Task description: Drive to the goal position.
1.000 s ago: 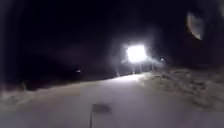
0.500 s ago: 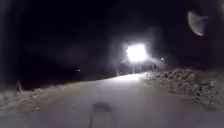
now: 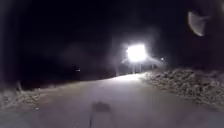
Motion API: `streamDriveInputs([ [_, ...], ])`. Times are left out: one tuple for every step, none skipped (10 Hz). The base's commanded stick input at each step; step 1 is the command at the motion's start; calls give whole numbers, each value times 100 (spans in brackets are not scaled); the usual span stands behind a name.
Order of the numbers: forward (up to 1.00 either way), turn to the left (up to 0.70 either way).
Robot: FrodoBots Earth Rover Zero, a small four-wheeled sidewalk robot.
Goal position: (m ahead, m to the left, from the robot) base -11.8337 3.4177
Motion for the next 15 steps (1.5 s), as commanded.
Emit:
streamDriveInputs([
  [0,-85],
  [0,-85],
  [0,-85],
  [0,-85],
  [0,-85],
  [0,-85],
  [0,-85],
  [0,-85],
  [0,-85],
  [0,-85],
  [0,-85],
  [0,-85],
  [0,-85],
  [0,-85],
  [0,-85],
])
